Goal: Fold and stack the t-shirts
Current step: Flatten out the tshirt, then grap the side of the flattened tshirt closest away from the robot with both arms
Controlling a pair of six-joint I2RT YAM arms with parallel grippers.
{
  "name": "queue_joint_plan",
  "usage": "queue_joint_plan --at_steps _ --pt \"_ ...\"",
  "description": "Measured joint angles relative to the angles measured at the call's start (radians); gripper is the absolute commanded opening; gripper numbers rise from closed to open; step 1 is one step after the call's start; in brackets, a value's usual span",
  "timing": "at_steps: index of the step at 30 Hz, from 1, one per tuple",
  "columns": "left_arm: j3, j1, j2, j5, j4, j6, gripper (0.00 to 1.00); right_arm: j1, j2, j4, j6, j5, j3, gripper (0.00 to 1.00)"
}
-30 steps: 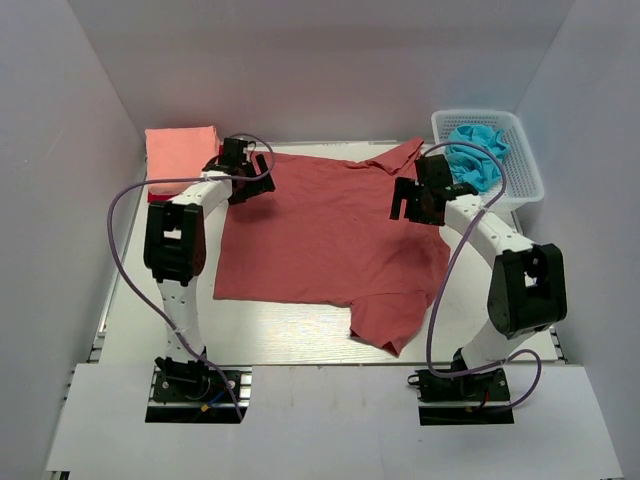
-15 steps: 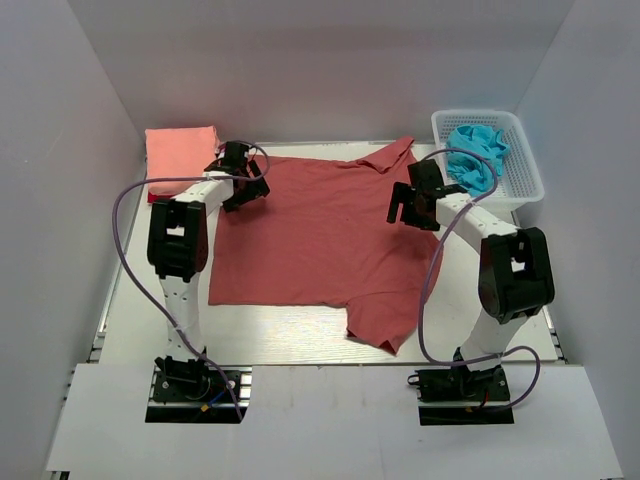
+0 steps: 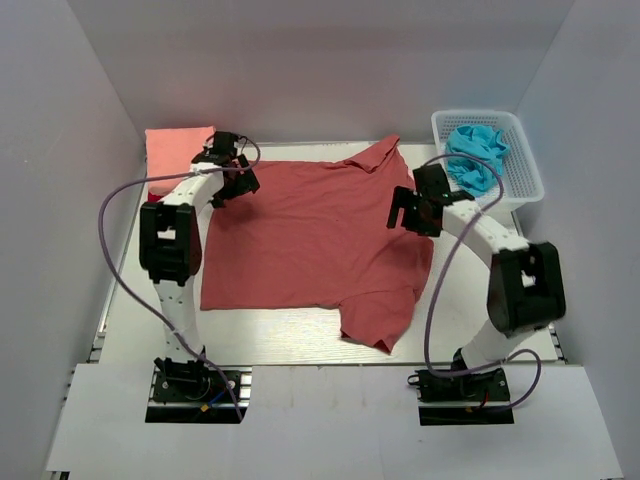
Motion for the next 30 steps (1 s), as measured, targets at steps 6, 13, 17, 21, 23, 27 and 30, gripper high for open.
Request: queue_joint_plan --at_steps 6,13,17,21,23,27,30 --pt "-0.229 -0.010 -0.357 0.066 0.012 -0.021 1.00 0.001 -0.233 -0.025 0.054 -0.143 -0.198 0.90" --pt "-0.686 -0.005 -0.754 0.089 -0.060 -0.136 1.00 0.032 -0.359 -0.042 0.028 -0.458 -0.392 0.90" --pt "-0.835 0.007 -0.861 0.026 -0.185 -0.224 1.00 0.094 -0.452 -0.035 -0.007 -0.589 -0.489 0.90" --pt "-0.862 0.009 -0.992 -0.011 -0.216 -0.272 1.00 0.113 -0.412 -0.029 -0.005 -0.646 -0.595 0.90" --pt "-0.860 0.009 -1.021 -0.016 -0.214 -0.289 1.00 0.110 -0.372 -0.034 0.029 -0.677 -0.646 0.90" --pt "-0.856 0.009 -0.974 -0.016 -0.238 -0.318 1.00 0.103 -0.425 -0.039 0.118 -0.677 -0.693 0.90" --pt "-0.856 0.009 -0.946 -0.017 -0.261 -0.330 1.00 0.104 -0.473 -0.070 0.158 -0.622 -0.702 0.90"
